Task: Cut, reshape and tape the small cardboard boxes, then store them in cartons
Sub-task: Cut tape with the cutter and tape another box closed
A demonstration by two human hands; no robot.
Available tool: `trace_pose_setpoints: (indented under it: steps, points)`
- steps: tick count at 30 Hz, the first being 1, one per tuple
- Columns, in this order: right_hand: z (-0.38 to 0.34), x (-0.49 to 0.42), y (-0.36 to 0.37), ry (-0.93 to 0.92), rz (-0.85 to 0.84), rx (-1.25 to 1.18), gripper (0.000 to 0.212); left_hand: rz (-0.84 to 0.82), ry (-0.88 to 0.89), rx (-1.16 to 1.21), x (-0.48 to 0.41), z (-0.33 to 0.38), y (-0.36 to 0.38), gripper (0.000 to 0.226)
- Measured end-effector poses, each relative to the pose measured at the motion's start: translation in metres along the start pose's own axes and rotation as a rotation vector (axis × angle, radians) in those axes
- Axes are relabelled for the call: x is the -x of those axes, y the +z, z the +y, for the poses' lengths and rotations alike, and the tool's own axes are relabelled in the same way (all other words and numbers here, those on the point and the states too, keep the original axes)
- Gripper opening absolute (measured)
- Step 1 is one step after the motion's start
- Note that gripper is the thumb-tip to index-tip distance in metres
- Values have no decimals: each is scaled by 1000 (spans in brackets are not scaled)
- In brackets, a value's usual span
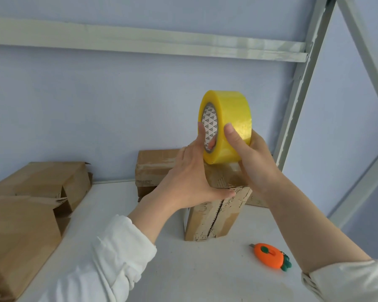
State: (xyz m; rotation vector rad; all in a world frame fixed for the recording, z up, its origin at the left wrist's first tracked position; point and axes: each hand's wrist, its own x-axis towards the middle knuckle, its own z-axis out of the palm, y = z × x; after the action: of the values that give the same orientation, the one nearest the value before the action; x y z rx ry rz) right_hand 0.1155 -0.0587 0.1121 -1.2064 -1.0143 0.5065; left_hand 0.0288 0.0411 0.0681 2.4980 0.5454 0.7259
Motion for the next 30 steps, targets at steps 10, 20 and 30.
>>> trace_pose_setpoints:
  steps: [10,20,30]
  points:
    - [-48,30,7,179,222,201,49,-3,-52,-46,-19,-14,-2,130]
    - [-24,102,-3,447,158,233,42,-217,-181,-238,-22,-8,-11,104]
    - [4,113,-1,410,148,206,55,-416,-120,-316,-22,-12,-35,115]
